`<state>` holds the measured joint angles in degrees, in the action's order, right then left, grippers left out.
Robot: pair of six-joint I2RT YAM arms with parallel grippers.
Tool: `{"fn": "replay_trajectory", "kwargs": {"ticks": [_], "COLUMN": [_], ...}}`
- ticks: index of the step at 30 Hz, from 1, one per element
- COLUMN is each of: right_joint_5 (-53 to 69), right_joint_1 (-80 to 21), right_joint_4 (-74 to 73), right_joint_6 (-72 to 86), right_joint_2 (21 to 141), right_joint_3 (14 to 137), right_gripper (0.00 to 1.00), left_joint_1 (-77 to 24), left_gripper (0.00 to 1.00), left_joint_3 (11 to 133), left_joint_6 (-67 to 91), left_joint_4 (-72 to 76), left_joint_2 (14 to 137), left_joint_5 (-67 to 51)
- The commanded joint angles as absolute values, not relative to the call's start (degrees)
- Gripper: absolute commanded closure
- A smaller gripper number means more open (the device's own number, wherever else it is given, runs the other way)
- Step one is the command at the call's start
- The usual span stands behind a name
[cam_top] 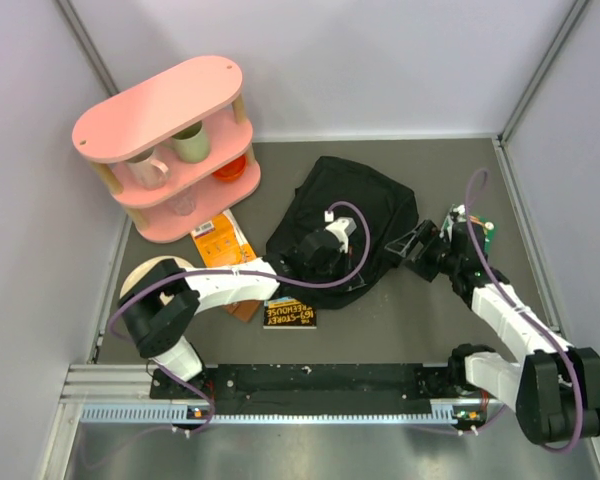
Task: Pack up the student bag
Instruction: Unzip the student bag at the center of the board.
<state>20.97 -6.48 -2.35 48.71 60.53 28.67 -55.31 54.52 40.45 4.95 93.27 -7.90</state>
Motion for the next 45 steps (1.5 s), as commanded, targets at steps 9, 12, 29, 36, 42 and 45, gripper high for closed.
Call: {"fn": "replay_trajectory", "kwargs": {"ticks": [9, 12, 29, 36, 42, 45], "right_joint_5": [22.32, 21.89, 11.25, 10.90, 12.48, 22.71], "right_joint_1": [-13.62, -14.94, -14.33, -11.44, -7.48, -6.07], "right_joint_4": [-0.45, 1.84, 0.18, 0.18, 0.70, 0.53], "right_joint_6": [54.31, 54.93, 49.93, 47.03, 43.78, 41.41], "right_joint_2": [59.40, 63.10, 66.97, 69.61, 72.59, 73.56], "right_joint_3": [23.56, 24.78, 30.67, 32.25, 34.45, 36.38], "right_gripper": [0.27, 0.31, 1.00, 1.00, 1.00, 0.84], "left_joint_1": [-55.63, -55.63, -55.63, -55.55, -55.55, -55.55], "left_gripper": [1.00, 1.00, 1.00, 1.00, 1.00, 1.00], "left_joint_3": [54.23, 53.62, 46.77, 42.19, 40.52, 40.34], "left_joint_6": [40.08, 40.17, 37.88, 38.41, 37.97, 37.62], "left_joint_4": [8.09, 8.44, 1.77, -6.06, -10.98, -11.16], "left_joint_2": [93.17, 92.73, 84.57, 74.81, 69.96, 69.26], "left_joint_5": [-9.93, -10.02, -0.81, 11.85, 16.96, 17.14]}}
